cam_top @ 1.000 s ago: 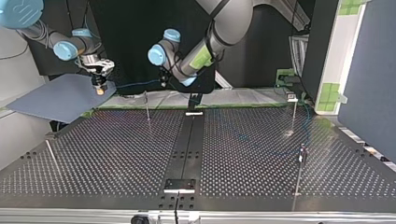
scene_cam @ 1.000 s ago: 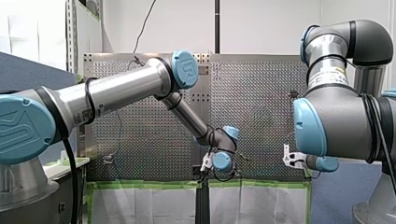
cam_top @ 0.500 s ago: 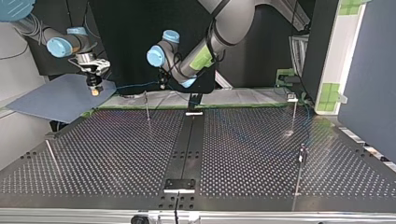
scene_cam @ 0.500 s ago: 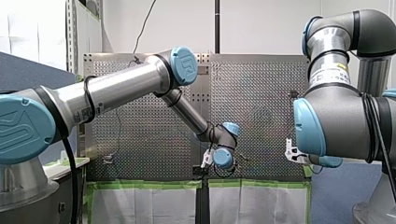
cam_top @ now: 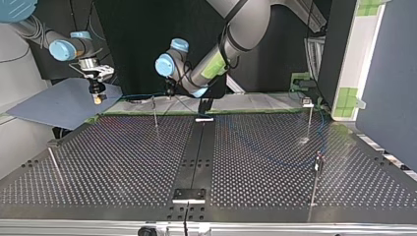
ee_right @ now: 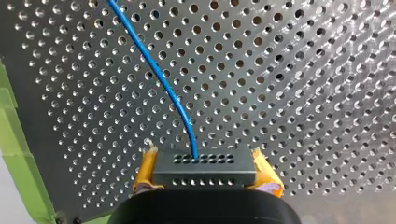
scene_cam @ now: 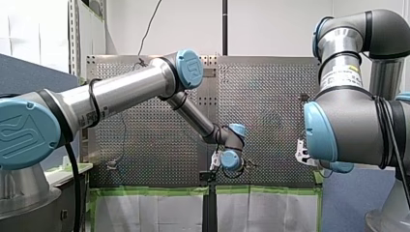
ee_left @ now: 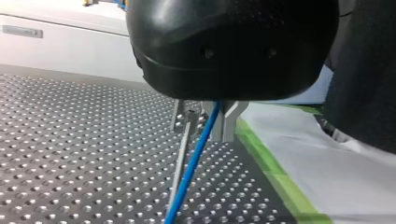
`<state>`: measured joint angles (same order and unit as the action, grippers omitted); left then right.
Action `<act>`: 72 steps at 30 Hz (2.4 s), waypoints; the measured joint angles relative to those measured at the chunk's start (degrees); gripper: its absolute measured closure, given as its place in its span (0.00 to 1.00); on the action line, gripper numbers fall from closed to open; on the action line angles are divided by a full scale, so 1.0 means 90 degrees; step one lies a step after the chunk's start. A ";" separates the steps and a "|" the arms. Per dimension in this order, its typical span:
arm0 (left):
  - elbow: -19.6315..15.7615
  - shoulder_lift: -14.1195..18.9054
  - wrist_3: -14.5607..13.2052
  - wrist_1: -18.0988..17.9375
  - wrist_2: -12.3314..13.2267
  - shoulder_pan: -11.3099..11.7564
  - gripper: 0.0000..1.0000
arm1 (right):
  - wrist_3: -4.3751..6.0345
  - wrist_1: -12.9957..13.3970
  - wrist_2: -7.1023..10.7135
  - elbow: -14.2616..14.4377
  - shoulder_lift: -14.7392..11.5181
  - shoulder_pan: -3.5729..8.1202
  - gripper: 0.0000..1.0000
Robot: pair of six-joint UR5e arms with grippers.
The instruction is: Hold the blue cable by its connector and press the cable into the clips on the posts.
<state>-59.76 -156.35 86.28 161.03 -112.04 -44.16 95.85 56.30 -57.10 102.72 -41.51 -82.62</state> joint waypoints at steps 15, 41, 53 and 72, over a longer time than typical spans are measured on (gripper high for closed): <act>0.0081 -0.0027 0.0009 0.0009 0.0073 0.0208 1.00 | 0.0039 0.0032 -0.0082 -0.0034 0.0005 -0.0093 1.00; 0.0820 -0.0451 0.0160 0.0228 0.0371 0.0592 1.00 | 0.0173 0.0279 -0.0519 -0.0242 0.0128 -0.0238 1.00; 0.0934 -0.0453 0.0164 0.0244 0.0374 0.0729 1.00 | 0.0327 0.0238 -0.0548 -0.0700 0.0395 -0.0292 1.00; 0.1059 -0.0453 0.0168 0.0267 0.0272 0.0791 1.00 | 0.0485 -0.0127 -0.0535 -0.1696 0.1018 -0.0409 1.00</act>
<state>-50.23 -160.43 87.79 163.43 -109.59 -37.04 100.21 55.16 -61.92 87.46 -32.35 -86.30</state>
